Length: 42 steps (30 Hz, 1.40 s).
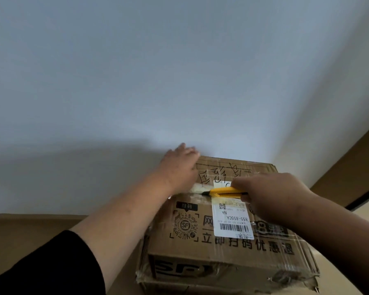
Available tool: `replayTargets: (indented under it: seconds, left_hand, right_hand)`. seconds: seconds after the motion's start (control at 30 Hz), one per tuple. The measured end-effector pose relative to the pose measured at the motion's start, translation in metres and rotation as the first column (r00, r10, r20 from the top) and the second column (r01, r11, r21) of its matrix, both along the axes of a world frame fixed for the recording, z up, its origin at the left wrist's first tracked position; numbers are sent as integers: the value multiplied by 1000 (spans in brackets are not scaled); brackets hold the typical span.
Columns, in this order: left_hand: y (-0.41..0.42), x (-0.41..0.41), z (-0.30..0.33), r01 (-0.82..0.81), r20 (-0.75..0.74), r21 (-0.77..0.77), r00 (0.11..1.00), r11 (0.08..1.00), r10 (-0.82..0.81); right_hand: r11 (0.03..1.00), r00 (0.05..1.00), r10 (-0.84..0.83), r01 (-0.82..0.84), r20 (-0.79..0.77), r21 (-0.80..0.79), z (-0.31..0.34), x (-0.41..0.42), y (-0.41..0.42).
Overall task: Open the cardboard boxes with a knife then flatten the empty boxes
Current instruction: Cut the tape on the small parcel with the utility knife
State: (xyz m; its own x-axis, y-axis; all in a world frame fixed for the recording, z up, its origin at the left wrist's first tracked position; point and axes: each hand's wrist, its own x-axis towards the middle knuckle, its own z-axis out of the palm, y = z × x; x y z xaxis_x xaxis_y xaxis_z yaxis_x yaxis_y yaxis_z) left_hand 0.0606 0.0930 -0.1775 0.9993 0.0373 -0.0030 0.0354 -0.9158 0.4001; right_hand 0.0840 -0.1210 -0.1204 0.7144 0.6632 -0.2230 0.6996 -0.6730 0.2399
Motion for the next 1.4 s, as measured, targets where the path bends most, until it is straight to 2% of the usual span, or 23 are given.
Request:
replayTargets:
  seconds: [0.1, 0.2, 0.4, 0.53, 0.8, 1.03, 1.23, 1.4]
  left_hand:
    - [-23, -9, -9, 114, -92, 51, 990, 992, -109]
    - [-21, -11, -17, 110, -97, 119, 990, 987, -99]
    - [-21, -11, -18, 108, -81, 121, 992, 987, -98]
    - [-21, -12, -22, 111, -84, 199, 992, 974, -96]
    - [-26, -10, -23, 127, -105, 294, 989, 947, -100]
    - [-25, -7, -25, 129, -107, 311, 989, 942, -100]
    - [-26, -7, -26, 130, -97, 328, 990, 936, -104]
    - [-25, -6, -26, 129, -94, 334, 990, 934, -103]
  right_hand:
    - [1000, 1000, 1, -1, 0, 19, -2, 0, -4]
    - [999, 1000, -13, 13, -11, 41, -3, 0, -11]
    - [997, 999, -36, 36, -3, 65, 2, 0, -27]
    - [999, 999, -37, 37, 1, 25, 6, 1, -36]
    - [989, 988, -149, 150, 34, -3, 6, 9, -74]
    - [985, 983, -166, 169, 74, -35, 7, 14, -93]
    - [965, 969, -200, 221, 148, -143, 19, 16, -120]
    - [964, 966, -226, 241, 126, -117, 14, 19, -134]
